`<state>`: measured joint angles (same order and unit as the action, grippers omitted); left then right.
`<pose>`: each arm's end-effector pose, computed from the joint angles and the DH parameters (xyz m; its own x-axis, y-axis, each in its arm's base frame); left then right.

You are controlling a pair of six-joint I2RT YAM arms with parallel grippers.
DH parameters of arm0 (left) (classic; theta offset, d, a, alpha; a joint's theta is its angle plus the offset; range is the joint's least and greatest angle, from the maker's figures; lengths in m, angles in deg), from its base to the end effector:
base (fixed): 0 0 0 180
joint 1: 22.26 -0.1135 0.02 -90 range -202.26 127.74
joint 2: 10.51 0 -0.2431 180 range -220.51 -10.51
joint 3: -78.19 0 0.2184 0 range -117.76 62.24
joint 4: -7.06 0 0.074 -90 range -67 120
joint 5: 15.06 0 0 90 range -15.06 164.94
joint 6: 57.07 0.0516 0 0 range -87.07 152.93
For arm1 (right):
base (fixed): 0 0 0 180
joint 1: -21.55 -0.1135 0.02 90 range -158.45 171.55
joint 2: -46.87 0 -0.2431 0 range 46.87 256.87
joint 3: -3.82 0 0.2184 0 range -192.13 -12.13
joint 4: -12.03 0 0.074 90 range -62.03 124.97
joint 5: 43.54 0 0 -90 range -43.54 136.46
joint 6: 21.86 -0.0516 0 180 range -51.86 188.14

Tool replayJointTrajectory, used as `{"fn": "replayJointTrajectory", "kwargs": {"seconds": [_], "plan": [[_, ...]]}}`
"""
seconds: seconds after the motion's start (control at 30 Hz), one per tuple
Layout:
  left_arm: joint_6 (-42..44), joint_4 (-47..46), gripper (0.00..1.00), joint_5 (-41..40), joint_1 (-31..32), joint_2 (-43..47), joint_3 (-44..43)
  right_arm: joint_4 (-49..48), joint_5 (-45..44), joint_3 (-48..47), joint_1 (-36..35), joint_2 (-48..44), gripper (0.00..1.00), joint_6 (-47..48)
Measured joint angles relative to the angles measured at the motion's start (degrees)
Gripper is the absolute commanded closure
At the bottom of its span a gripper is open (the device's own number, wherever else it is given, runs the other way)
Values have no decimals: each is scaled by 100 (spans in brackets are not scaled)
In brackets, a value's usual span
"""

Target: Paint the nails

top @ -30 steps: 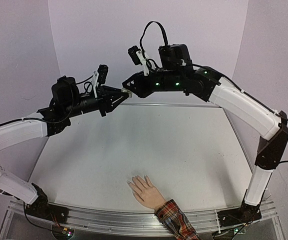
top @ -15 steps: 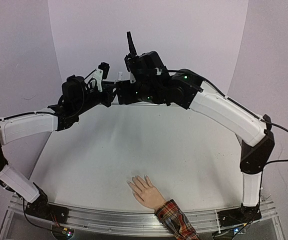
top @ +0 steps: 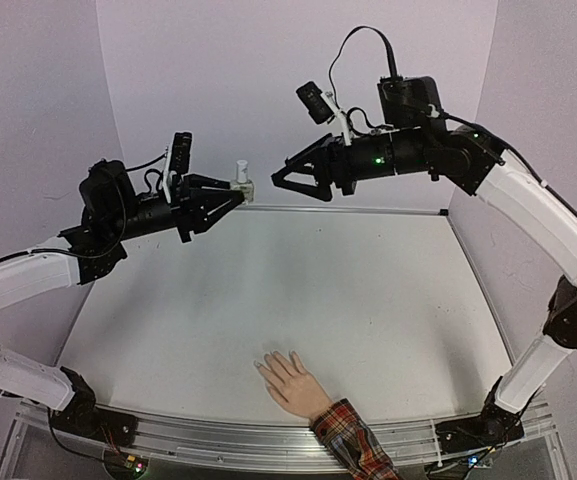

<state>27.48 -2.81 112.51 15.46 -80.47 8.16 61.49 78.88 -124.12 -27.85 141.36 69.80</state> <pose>0.1930 -0.1890 0.3620 0.0447 -0.1298 -0.9905 0.9686 0.2483 0.0112 0.1965 0.2718 0.4438 -0.1511 -0.2139 -0.9651 -0.9811 0.1519 0.1200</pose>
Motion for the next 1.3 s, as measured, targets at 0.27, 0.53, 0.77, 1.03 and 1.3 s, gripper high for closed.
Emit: {"fn": "replayJointTrajectory", "kwargs": {"seconds": [0.27, 0.53, 0.77, 1.03, 1.3], "plan": [[-917, -552, 100, 1784, 10, -299, -237, -352, 2041, -56, 35, 265, 42, 402], [-1422, -969, 100, 2464, 8, -640, -463, -644, 2721, -513, 59, 765, 52, 243], [-1629, -1181, 100, 2629, 10, -746, -498, -876, 2890, -746, 59, 1083, 75, -50], [-1634, -1095, 100, 2387, 17, -735, -510, -1116, 2792, -719, 73, 1133, 100, -113], [-698, 80, 100, 439, 138, -483, -510, -1748, 860, 190, 42, 666, 100, -142]]}}
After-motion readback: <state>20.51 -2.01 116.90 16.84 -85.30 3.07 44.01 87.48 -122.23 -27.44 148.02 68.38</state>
